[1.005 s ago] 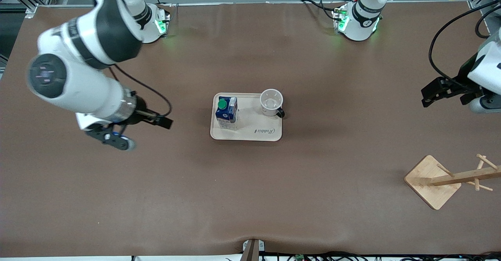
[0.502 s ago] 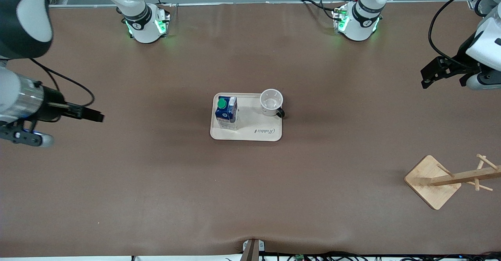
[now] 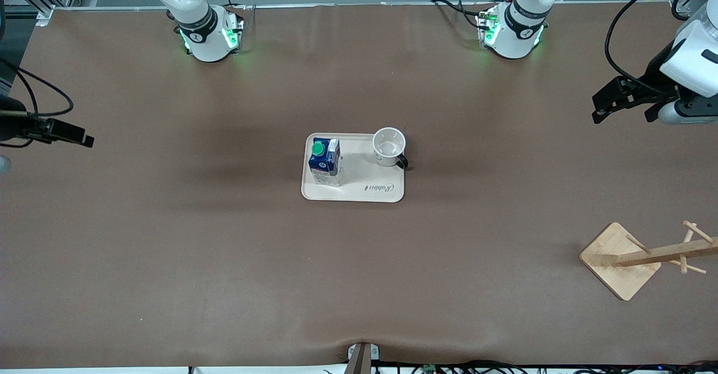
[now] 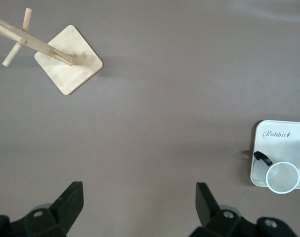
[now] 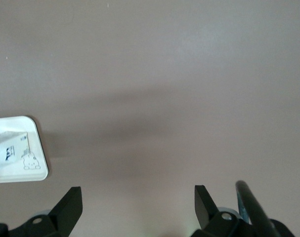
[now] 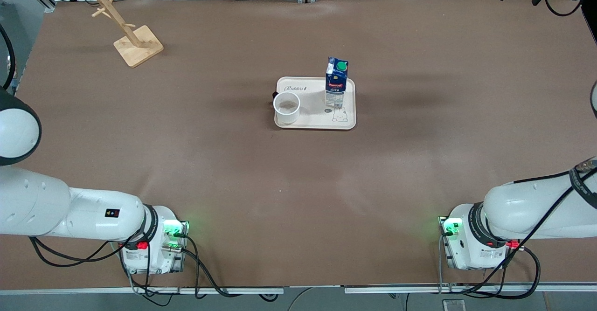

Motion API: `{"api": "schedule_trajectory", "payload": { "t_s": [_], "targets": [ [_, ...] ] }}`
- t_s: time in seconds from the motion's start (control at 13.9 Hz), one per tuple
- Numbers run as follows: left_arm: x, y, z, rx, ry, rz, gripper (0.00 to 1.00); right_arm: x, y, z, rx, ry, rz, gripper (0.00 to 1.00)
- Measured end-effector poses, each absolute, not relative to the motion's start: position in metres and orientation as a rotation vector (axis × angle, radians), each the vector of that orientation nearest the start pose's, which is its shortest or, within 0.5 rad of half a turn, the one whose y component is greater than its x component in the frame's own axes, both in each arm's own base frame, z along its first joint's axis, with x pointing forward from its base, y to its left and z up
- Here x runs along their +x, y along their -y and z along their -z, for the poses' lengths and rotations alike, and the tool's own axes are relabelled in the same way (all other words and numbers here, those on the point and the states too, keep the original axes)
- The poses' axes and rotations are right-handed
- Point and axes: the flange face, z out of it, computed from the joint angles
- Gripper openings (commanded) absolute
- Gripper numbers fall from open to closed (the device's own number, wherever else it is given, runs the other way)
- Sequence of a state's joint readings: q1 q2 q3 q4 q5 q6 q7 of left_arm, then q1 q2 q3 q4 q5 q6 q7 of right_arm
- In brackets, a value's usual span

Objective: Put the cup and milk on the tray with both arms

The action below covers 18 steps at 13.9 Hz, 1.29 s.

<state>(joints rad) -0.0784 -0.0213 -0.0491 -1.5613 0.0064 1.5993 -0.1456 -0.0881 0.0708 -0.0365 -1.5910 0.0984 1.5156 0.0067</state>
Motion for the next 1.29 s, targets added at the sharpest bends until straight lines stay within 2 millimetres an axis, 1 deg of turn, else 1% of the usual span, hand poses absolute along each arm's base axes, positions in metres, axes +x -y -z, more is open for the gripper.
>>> {"api": "schedule_trajectory", "payload": {
  "t_s": [0.14, 0.22, 0.29, 0.43, 0.57, 0.65, 0.72, 0.86, 1.08, 1.29],
  "targets": [
    [0.548, 0.07, -0.638, -3.14, 0.03, 0.077, 1.0, 0.544, 0.052, -0.569, -3.017, -0.189, -0.266, 1.0],
    [0.549, 0.07, -0.634, -3.139, 0.03, 0.065, 1.0, 0.54, 0.052, -0.568, -3.016, -0.189, -0.274, 1.0],
    [0.55, 0.07, -0.631, -3.139, 0.031, 0.057, 1.0, 0.54, 0.053, -0.574, -3.019, -0.192, -0.251, 1.0],
    [0.55, 0.07, -0.627, -3.138, 0.037, 0.035, 1.0, 0.544, 0.059, -0.601, -3.035, -0.202, -0.16, 1.0],
    [0.548, 0.07, -0.625, -3.134, 0.052, -0.003, 1.0, 0.546, 0.059, -0.631, -3.057, -0.196, -0.07, 1.0],
    [0.547, 0.07, -0.624, -3.133, 0.053, -0.013, 1.0, 0.545, 0.059, -0.639, -3.061, -0.194, -0.052, 1.0],
    [0.546, 0.07, -0.624, -3.132, 0.056, -0.026, 1.0, 0.545, 0.059, -0.642, -3.063, -0.195, -0.048, 1.0],
    [0.544, 0.069, -0.626, -3.131, 0.067, -0.03, 1.0, 0.545, 0.06, -0.641, -3.066, -0.195, -0.053, 1.0],
    [0.534, 0.067, -0.639, -3.132, 0.078, -0.004, 1.0, 0.547, 0.06, -0.641, -3.072, -0.196, -0.045, 1.0],
    [0.523, 0.067, -0.646, -3.132, 0.078, 0.012, 1.0, 0.547, 0.062, -0.651, -3.103, -0.194, -0.012, 1.0]
  ]
}}
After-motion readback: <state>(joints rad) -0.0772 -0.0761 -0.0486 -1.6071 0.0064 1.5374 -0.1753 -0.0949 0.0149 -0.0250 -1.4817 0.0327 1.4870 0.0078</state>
